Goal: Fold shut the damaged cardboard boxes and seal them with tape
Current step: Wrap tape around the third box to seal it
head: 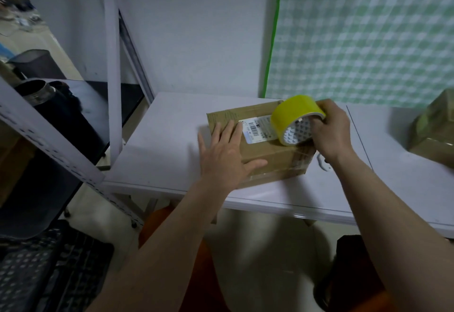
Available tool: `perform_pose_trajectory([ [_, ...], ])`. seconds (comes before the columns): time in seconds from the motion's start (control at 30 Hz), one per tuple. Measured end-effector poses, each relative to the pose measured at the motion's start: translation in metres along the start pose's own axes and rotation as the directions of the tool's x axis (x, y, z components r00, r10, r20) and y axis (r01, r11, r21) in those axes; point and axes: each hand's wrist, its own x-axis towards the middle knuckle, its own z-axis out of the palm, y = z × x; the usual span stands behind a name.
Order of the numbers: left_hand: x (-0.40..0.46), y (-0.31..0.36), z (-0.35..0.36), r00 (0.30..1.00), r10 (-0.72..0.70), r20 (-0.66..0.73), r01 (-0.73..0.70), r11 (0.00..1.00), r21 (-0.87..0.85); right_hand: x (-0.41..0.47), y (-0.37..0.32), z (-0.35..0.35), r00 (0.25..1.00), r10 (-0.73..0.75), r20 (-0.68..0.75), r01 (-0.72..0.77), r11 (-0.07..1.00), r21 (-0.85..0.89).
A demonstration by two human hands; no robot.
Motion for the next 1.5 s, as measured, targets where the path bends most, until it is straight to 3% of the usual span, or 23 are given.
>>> perform_pose_trajectory([
  [0.13,0.001,0.003,-0.006,0.999,-0.022,0.047,0.021,1.0,0.012,-0.005,0.016,0.012,0.989,0.145,0.017,-0.145,0.98,0.135],
  [0.27,0.006,0.021,-0.013,0.997,-0.078,0.029,0.074,0.991,0.11,-0.009,0.026,0.02,0.976,0.212,0.045,-0.216,0.969,0.121],
  [0.47,0.016,0.048,-0.005,0.999,0.046,0.01,-0.046,0.998,0.042,-0.006,0.027,0.024,0.98,0.198,0.007,-0.198,0.977,0.075],
  [0.6,0.014,0.046,0.002,0.997,0.072,-0.001,-0.071,0.991,0.115,-0.012,0.021,0.026,0.992,0.122,0.011,-0.123,0.988,0.09],
  [0.73,0.014,0.043,0.002,0.996,0.086,0.002,-0.085,0.989,0.12,-0.008,0.016,0.009,0.994,0.045,-0.099,-0.039,0.997,0.067],
  [0.83,0.012,0.042,0.003,0.996,0.084,0.021,-0.086,0.987,0.134,0.001,0.021,-0.008,0.975,0.076,-0.209,-0.057,0.994,0.095],
  [0.93,0.014,0.042,0.001,0.995,0.083,0.053,-0.09,0.983,0.162,0.002,0.027,-0.005,0.976,0.169,-0.138,-0.14,0.971,0.196],
  [1.03,0.015,0.046,-0.004,0.993,0.082,0.081,-0.097,0.973,0.211,-0.002,0.032,0.0,0.954,0.298,0.032,-0.288,0.881,0.376],
  [1.1,0.017,0.052,-0.006,0.992,0.084,0.09,-0.103,0.969,0.226,-0.004,0.035,0.002,0.94,0.336,0.06,-0.328,0.843,0.425],
  [1.27,0.016,0.076,-0.001,0.985,0.162,0.063,-0.169,0.977,0.134,-0.005,0.036,0.003,0.951,0.309,0.003,-0.289,0.886,0.364],
  [1.37,0.017,0.076,0.004,0.985,0.158,0.075,-0.165,0.982,0.09,-0.01,0.035,0.001,0.977,0.213,0.012,-0.208,0.941,0.267],
  [1.5,0.016,0.074,0.006,0.983,0.167,0.07,-0.172,0.982,0.076,-0.009,0.031,-0.006,0.981,0.191,0.015,-0.188,0.945,0.267],
])
